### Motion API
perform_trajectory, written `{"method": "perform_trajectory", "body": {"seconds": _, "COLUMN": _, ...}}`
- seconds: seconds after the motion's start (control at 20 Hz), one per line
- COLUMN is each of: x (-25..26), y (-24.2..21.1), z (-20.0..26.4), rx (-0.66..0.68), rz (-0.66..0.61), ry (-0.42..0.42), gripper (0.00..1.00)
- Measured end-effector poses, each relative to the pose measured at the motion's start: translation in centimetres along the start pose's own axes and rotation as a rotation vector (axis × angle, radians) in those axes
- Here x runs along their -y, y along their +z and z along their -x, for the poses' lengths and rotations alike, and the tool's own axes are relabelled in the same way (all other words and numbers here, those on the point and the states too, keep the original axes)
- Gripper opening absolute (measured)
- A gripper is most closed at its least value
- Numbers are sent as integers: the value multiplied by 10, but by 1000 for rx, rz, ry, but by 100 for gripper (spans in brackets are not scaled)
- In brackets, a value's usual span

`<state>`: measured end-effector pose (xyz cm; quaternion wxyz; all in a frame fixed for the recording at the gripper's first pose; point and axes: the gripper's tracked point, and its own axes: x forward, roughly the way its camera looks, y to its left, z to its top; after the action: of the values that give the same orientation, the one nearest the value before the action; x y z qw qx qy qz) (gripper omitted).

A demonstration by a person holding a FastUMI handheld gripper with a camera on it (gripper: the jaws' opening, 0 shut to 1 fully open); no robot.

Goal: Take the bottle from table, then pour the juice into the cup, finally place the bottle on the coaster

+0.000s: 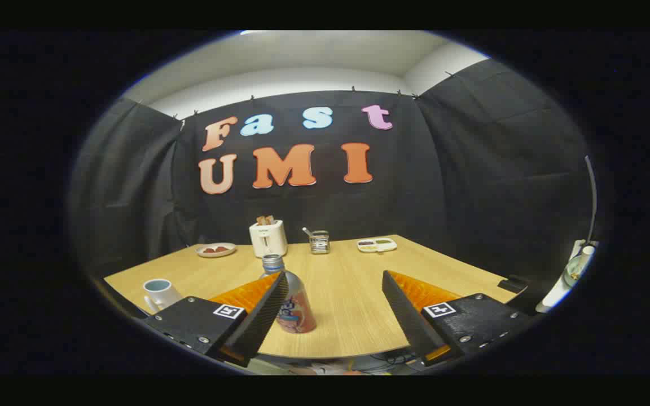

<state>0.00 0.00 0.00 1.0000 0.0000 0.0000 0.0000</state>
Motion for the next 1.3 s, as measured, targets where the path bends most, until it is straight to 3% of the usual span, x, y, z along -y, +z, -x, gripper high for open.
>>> {"method": "perform_trajectory", "body": {"seconds": 0.8, "x": -27, "y": -8, "z": 6, "rx": -18, "rz": 24, "ry": 75, "gripper": 99}}
{"method": "perform_trajectory", "body": {"seconds": 1.3, "x": -56, "y": -51, "z": -10, "rx": -111, "rz": 53, "ry": 136, "gripper": 99}}
